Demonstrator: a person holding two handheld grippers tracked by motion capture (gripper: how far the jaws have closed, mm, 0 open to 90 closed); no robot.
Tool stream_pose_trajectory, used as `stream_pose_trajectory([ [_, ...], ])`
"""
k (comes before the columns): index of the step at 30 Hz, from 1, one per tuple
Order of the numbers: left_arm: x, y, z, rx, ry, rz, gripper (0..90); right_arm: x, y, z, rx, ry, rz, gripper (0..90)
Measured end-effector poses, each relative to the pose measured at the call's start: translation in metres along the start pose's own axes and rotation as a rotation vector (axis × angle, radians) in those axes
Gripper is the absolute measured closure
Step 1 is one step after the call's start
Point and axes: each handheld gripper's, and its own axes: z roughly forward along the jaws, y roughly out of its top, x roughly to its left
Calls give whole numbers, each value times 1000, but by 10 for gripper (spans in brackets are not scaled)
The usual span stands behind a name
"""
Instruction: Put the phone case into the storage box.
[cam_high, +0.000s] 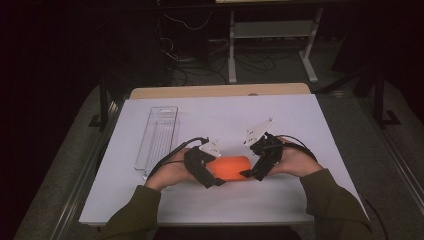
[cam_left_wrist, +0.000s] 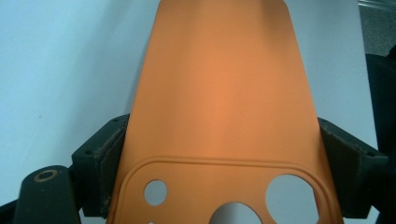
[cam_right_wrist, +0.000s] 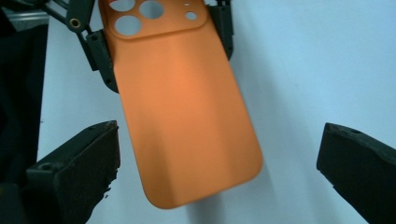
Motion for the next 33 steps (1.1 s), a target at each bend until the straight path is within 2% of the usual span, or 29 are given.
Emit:
stream_pose_trajectory([
  [5, 0, -1, 2, 17, 36, -22, 147, -2, -8, -4, -14, -29, 35, 0],
  [6, 0, -1, 3, 19, 44, -30, 147, -1, -10, -5, -12, -32, 63, 0],
  [7, 0, -1, 3, 18, 50, -37, 147, -2, -12, -6, -14, -40, 60, 0],
  [12, 0, -1, 3, 9, 67, -53, 147, 1, -19, -11, -20, -90, 129, 0],
  [13, 0, -1, 3, 12, 72, -58, 147, 1, -21, -12, -24, -99, 130, 0],
  [15, 1, -1, 3, 21, 83, -59, 147, 2, -24, -14, -33, -108, 168, 0],
  [17, 0, -1, 4, 16, 90, -81, 147, 4, -29, -16, -41, -127, 204, 0],
  [20, 2, -1, 5, 24, 104, -92, 148, 5, -35, -17, -49, -144, 257, 0],
  [21, 2, -1, 6, 17, 107, -108, 148, 5, -37, -17, -51, -162, 263, 0],
  [22, 3, -1, 5, 26, 108, -105, 148, 6, -38, -17, -54, -177, 276, 0],
  [23, 3, -1, 6, 21, 110, -115, 148, 7, -38, -17, -65, -174, 301, 0],
  [33, 7, -2, 3, 15, 149, -179, 149, 14, -50, -12, -81, -237, 366, 0],
])
